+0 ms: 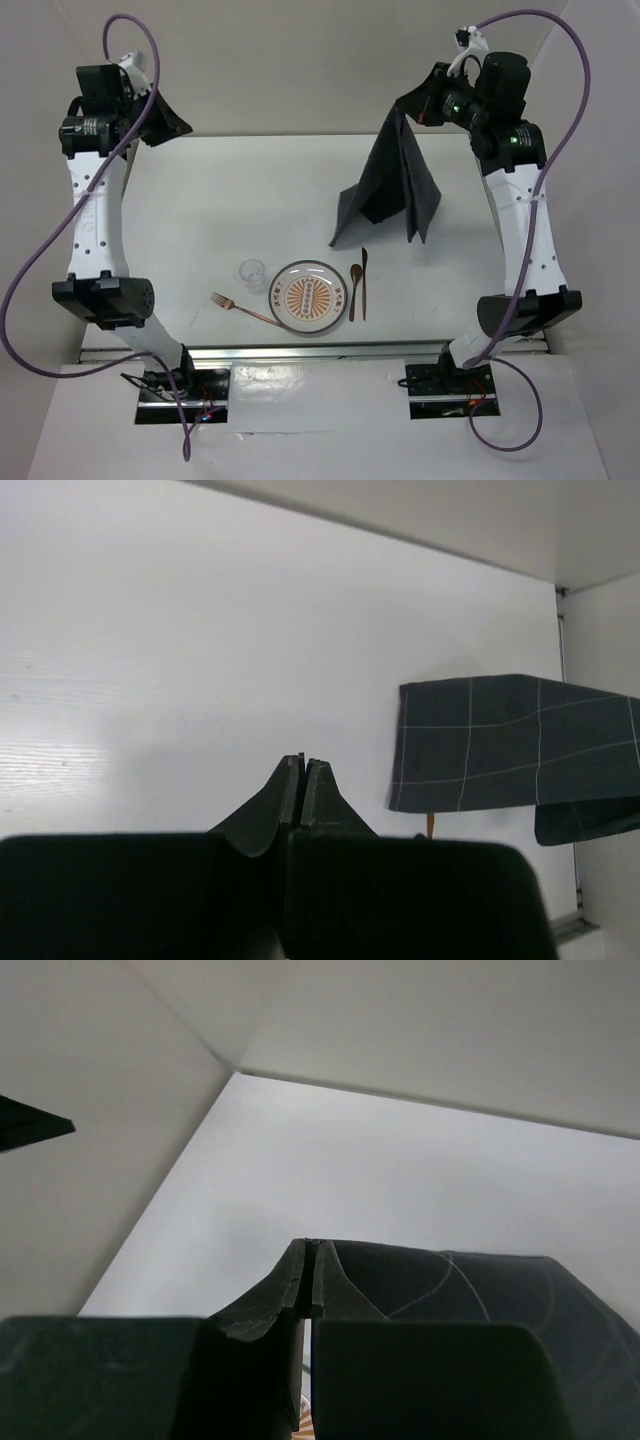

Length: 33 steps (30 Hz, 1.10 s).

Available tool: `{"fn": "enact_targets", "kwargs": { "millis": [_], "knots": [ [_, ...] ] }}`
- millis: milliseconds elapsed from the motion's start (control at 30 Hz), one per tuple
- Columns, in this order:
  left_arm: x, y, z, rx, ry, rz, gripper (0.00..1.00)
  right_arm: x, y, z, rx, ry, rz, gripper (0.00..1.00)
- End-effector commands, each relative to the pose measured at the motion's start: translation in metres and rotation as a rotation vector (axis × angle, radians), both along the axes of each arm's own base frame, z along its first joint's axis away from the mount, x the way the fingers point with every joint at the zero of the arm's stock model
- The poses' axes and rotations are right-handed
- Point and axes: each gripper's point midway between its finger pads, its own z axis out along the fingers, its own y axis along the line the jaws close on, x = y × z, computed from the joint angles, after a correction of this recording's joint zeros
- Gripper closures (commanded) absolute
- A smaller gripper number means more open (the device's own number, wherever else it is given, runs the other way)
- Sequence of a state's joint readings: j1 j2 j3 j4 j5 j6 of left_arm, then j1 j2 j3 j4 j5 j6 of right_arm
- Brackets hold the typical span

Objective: Set the dinner table for one person

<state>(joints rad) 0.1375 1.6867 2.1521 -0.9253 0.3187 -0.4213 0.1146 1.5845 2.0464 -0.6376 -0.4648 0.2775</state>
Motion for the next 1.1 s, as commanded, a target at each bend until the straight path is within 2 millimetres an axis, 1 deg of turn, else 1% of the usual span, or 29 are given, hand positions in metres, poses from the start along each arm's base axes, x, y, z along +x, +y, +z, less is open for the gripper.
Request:
{"fn": "enact_targets", "kwargs": {
  "millis": [0, 33, 67, 100, 133, 167, 200, 233, 300, 333, 367, 400, 433, 467, 500, 567, 600, 667, 700, 733, 767, 800, 833, 900, 933, 967, 1000, 1033, 1067],
  "knots": [
    [0.015, -0.037, -0.049, -0.061, 0.120, -0.133, 1.00, 0.009, 0.000, -0.032, -0.007, 0.081, -0.002, 1.00],
    [0.017, -0.052, -0.060, -0.069, 0.154, -0.169, 1.00, 0.013, 0.000, -0.049, -0.011, 0.114, -0.002, 1.00],
    [0.015, -0.082, -0.075, -0.068, 0.198, -0.234, 1.00, 0.015, -0.004, -0.058, -0.013, 0.137, -0.011, 1.00],
    [0.019, -0.099, -0.102, -0.088, 0.283, -0.267, 1.00, 0.017, -0.004, -0.064, -0.014, 0.145, -0.011, 1.00],
    [0.019, -0.116, -0.112, -0.091, 0.316, -0.308, 1.00, 0.016, -0.004, -0.073, -0.015, 0.162, -0.011, 1.00],
    [0.019, -0.132, -0.126, -0.087, 0.349, -0.341, 1.00, 0.017, -0.008, -0.080, -0.016, 0.177, -0.020, 1.00],
    [0.009, -0.162, -0.138, -0.081, 0.386, -0.418, 1.00, 0.018, -0.008, -0.082, -0.016, 0.177, -0.020, 1.00],
    [0.006, -0.178, -0.159, -0.085, 0.441, -0.453, 1.00, 0.021, -0.011, -0.081, -0.014, 0.168, -0.029, 1.00],
    [-0.003, -0.207, -0.174, -0.079, 0.467, -0.519, 1.00, 0.029, -0.014, -0.094, -0.012, 0.194, -0.027, 1.00],
    [-0.005, -0.214, -0.182, -0.083, 0.484, -0.538, 1.00, 0.033, -0.013, -0.096, -0.012, 0.198, -0.027, 1.00],
    [-0.003, -0.219, -0.193, -0.081, 0.500, -0.546, 1.00, 0.036, -0.015, -0.088, -0.007, 0.180, -0.024, 1.00],
    [-0.009, -0.231, -0.196, -0.105, 0.519, -0.587, 0.96, 0.041, -0.016, -0.087, -0.014, 0.170, -0.022, 1.00],
    [-0.011, -0.238, -0.200, -0.114, 0.527, -0.618, 0.93, 0.049, -0.014, -0.093, -0.013, 0.190, -0.013, 1.00],
    [-0.011, -0.247, -0.211, -0.126, 0.561, -0.640, 0.83, 0.052, -0.013, -0.080, -0.011, 0.157, -0.013, 1.00],
    [-0.023, -0.261, -0.218, -0.120, 0.606, -0.680, 0.83, 0.055, -0.013, -0.079, -0.010, 0.153, -0.013, 1.00],
    [-0.027, -0.278, -0.230, -0.093, 0.639, -0.690, 0.79, 0.059, -0.013, -0.081, -0.010, 0.153, -0.013, 1.00],
    [-0.037, -0.293, -0.246, -0.068, 0.675, -0.706, 0.68, 0.059, -0.013, -0.081, -0.010, 0.153, -0.013, 1.00],
    [-0.046, -0.306, -0.257, -0.069, 0.723, -0.699, 0.58, 0.057, -0.015, -0.089, -0.014, 0.171, -0.022, 1.00],
    [-0.049, -0.311, -0.264, -0.058, 0.741, -0.687, 0.58, 0.054, -0.015, -0.087, -0.014, 0.169, -0.022, 1.00],
    [-0.055, -0.319, -0.278, -0.058, 0.774, -0.666, 0.49, 0.050, -0.015, -0.088, -0.014, 0.172, -0.022, 1.00],
    [-0.053, -0.319, -0.283, -0.061, 0.778, -0.646, 0.45, 0.049, -0.015, -0.092, -0.015, 0.181, -0.022, 1.00],
    [-0.057, -0.325, -0.287, -0.065, 0.782, -0.648, 0.37, 0.047, -0.021, -0.089, -0.013, 0.175, -0.034, 1.00],
    [-0.060, -0.330, -0.295, -0.057, 0.796, -0.644, 0.32, 0.044, -0.021, -0.083, -0.012, 0.163, -0.034, 1.00],
    [-0.063, -0.336, -0.308, -0.065, 0.816, -0.648, 0.19, 0.044, -0.025, -0.093, -0.011, 0.185, -0.036, 1.00],
    [-0.073, -0.347, -0.312, -0.067, 0.837, -0.668, 0.16, 0.040, -0.024, -0.087, -0.015, 0.169, -0.025, 1.00],
    [-0.077, -0.352, -0.320, -0.070, 0.852, -0.682, 0.16, 0.041, -0.029, -0.091, -0.015, 0.179, -0.035, 1.00],
    [-0.075, -0.355, -0.319, -0.083, 0.849, -0.670, 0.16, 0.039, -0.029, -0.092, -0.015, 0.181, -0.035, 1.00],
    [-0.074, -0.359, -0.327, -0.074, 0.857, -0.640, 0.18, 0.036, -0.029, -0.088, -0.014, 0.172, -0.035, 1.00],
    [-0.076, -0.364, -0.330, -0.068, 0.850, -0.635, 0.22, 0.037, -0.033, -0.093, -0.011, 0.186, -0.039, 1.00]
  ]
}}
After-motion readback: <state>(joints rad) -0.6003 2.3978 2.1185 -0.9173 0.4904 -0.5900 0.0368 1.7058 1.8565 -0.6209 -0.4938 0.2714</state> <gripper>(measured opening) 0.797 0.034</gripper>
